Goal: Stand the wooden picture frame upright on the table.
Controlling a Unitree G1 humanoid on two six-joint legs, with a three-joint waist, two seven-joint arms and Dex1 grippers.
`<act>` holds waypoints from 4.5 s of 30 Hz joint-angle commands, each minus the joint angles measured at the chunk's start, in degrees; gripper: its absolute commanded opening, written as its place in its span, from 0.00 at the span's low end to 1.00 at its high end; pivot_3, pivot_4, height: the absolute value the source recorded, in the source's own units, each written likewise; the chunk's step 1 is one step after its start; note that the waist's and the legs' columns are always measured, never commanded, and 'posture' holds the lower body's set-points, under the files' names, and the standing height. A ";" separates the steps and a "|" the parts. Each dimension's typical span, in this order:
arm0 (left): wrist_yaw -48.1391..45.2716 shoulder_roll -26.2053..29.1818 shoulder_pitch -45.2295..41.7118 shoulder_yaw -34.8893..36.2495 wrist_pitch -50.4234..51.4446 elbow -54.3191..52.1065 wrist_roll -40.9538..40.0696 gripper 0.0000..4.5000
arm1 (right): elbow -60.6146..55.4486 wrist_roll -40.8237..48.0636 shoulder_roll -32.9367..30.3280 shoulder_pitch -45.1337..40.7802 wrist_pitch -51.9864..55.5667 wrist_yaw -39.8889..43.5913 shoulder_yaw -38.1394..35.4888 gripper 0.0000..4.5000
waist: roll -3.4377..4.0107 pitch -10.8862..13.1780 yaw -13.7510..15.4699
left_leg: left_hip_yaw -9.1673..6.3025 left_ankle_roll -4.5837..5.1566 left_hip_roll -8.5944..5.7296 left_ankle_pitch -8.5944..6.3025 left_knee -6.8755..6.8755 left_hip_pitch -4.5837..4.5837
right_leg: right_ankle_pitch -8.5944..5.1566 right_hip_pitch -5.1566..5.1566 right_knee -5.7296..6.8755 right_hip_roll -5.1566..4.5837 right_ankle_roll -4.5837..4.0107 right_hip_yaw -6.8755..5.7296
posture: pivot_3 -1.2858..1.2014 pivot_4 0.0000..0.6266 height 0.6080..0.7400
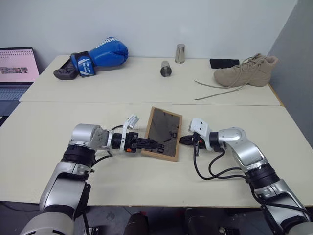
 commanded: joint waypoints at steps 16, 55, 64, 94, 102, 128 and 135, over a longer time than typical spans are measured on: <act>17.64 -2.67 1.20 16.67 -5.66 -19.82 -4.99 0.29 | -6.57 20.39 -4.44 -16.38 23.46 0.96 -17.01 0.42 | 0.00 0.01 -0.22 | 0.01 0.00 0.05 0.00 -0.03 0.02 | 0.00 -0.03 0.00 0.01 0.00 0.04 | 0.52 0.24 1.00; 21.80 -1.53 3.40 17.12 -7.16 -23.22 -7.77 0.29 | -9.22 25.97 3.30 -20.44 27.05 2.62 -10.36 0.99 | 0.00 0.01 -0.03 | 0.01 0.00 0.04 -0.01 -0.07 -0.05 | 0.00 -0.05 -0.07 0.00 -0.01 -0.01 | 0.52 0.24 1.00; 21.42 -1.37 3.25 16.57 -7.10 -22.78 -7.61 0.29 | -10.32 26.83 0.76 -18.47 28.18 2.77 -10.89 0.99 | 0.00 0.01 -0.03 | 0.01 0.01 0.04 -0.01 -0.08 -0.05 | 0.00 -0.06 -0.07 0.01 0.00 -0.01 | 0.52 0.24 1.00; 35.50 -2.77 1.67 28.56 19.89 -12.19 -32.58 0.29 | 18.45 -12.85 -13.09 -7.97 -63.00 -14.11 -7.43 0.99 | -0.02 0.02 -0.16 | 0.07 0.01 0.01 -0.01 -0.07 -0.04 | -0.02 -0.05 -0.12 -0.01 0.04 0.05 | 0.52 0.24 1.00; 51.50 -5.48 3.11 27.33 19.89 -9.36 -51.21 0.29 | 31.63 -34.04 -11.97 -14.94 -86.27 -36.12 -4.86 0.99 | -0.04 0.03 -0.28 | 0.06 -0.24 0.02 0.13 -0.03 0.03 | 0.00 -0.05 0.00 -0.06 0.02 0.10 | 0.52 0.24 1.00; 73.54 -4.99 15.41 17.26 4.23 -21.67 -80.58 0.29 | 35.47 -57.47 -8.68 -23.90 -90.86 -70.38 6.10 0.55 | -0.04 0.02 -0.03 | 0.06 -0.27 -0.10 0.15 0.00 0.08 | 0.00 0.00 0.03 -0.16 0.00 0.13 | 0.52 0.24 1.00; 73.65 -3.90 16.03 16.55 3.51 -22.05 -80.58 0.36 | 36.20 -58.65 -9.23 -24.57 -90.12 -73.27 7.37 0.35 | -0.06 0.01 -0.04 | 0.05 -0.27 -0.10 0.15 0.00 0.08 | 0.00 0.01 0.03 -0.15 0.00 0.12 | 0.52 0.24 1.00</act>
